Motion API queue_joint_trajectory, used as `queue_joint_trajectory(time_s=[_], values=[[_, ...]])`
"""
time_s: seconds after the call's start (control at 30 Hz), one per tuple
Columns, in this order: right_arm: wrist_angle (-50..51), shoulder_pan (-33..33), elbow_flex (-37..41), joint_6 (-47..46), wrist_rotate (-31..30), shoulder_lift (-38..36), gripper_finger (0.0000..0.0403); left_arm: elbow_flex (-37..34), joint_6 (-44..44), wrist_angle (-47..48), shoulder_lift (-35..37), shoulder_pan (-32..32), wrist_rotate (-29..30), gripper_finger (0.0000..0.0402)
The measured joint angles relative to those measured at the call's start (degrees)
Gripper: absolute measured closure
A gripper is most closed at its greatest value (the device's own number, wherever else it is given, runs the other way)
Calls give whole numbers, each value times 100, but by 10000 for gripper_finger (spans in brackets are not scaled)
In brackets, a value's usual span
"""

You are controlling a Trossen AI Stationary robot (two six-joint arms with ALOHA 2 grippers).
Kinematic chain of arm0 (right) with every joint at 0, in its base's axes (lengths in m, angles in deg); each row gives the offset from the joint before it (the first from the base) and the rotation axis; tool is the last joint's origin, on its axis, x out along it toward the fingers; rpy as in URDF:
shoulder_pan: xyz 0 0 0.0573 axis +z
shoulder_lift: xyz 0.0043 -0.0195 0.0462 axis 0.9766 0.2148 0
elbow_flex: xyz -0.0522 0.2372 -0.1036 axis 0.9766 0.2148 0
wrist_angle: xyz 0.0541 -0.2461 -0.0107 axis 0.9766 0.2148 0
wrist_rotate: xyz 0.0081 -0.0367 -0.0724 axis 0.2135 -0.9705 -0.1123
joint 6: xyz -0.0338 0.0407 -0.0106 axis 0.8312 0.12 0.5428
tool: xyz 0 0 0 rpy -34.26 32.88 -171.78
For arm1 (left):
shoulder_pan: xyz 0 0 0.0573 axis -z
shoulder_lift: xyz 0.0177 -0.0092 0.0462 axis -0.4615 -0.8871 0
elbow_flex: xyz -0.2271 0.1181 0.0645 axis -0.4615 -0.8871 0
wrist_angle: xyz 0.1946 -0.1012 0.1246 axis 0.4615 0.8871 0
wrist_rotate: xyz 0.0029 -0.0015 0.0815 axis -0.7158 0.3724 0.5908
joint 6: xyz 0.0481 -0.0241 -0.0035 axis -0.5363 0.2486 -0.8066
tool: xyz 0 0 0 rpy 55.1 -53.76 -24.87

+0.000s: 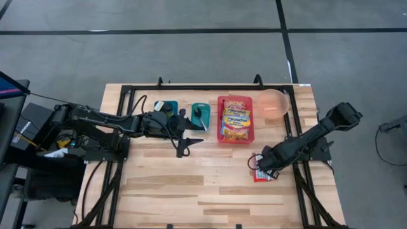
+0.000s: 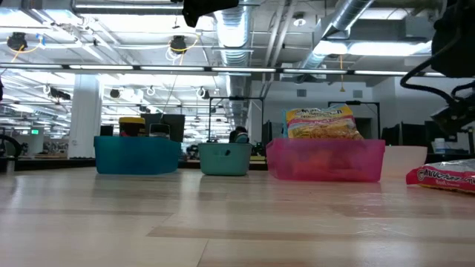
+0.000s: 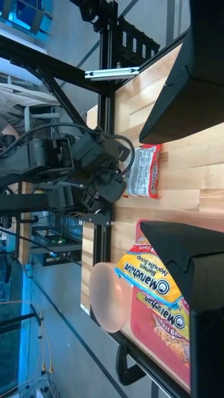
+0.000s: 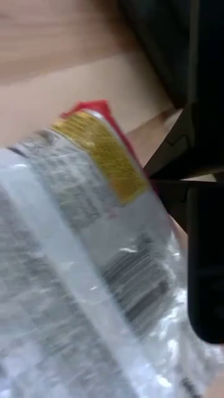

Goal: Pick & Place Food Item
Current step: Put the orange noodle pack into the red bin

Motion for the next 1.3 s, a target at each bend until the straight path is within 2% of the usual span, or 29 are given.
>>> queue_joint_trajectory(time_s=[0.33, 0.63, 0.97, 1.1, 1.3], values=[[-72, -4, -408, 54, -817, 43, 403, 0, 0, -3, 0, 0, 2, 192], [-1807, -127, -480, 849, -769, 241, 403, 0, 0, -6, 0, 0, 0, 192], [-1949, -182, -1076, 1336, -1035, 700, 403, 0, 0, -12, 0, 0, 1, 192], [-1804, -189, -1226, 1528, -1117, 703, 403, 0, 0, -12, 0, 2, 0, 192], [-368, 209, -1632, 1188, -1073, 477, 403, 0, 0, -12, 0, 0, 2, 192]])
